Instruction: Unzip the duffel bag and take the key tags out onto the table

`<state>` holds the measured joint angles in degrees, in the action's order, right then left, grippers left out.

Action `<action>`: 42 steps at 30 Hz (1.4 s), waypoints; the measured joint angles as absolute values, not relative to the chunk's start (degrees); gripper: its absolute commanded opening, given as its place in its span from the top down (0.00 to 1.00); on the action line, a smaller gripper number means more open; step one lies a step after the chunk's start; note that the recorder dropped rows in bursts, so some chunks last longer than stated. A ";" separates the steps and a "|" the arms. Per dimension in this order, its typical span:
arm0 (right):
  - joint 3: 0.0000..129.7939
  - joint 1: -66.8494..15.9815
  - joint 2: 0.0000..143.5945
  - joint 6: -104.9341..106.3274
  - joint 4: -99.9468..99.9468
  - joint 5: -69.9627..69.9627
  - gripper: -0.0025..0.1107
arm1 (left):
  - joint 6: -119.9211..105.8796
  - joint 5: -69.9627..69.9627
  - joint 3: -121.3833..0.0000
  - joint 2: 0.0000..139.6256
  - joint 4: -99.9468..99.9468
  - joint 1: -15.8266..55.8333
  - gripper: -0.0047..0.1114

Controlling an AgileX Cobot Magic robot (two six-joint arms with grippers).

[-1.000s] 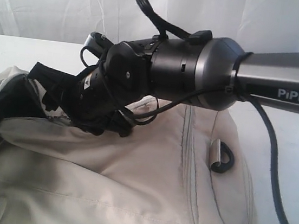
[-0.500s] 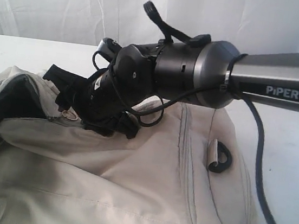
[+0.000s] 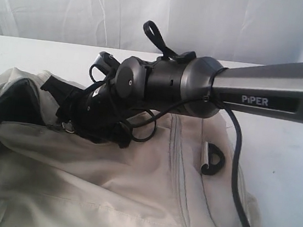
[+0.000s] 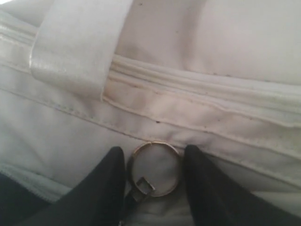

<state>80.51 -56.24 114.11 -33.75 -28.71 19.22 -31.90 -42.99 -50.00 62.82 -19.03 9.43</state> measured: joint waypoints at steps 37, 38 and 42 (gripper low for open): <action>80.54 -50.97 111.51 -8.90 -38.48 17.29 0.95 | -31.90 -42.63 -50.00 62.82 -18.62 9.43 0.96; 80.54 -50.66 111.28 -8.90 -38.00 17.59 0.95 | -31.73 -42.63 -50.00 62.82 -18.62 9.43 0.96; 80.54 -49.06 109.71 -8.90 -34.81 19.53 0.95 | -30.42 -42.09 -50.00 62.82 -18.40 9.43 0.96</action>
<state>80.54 -49.06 109.71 -8.90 -34.81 19.53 -30.42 -42.09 -50.00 62.82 -18.40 9.43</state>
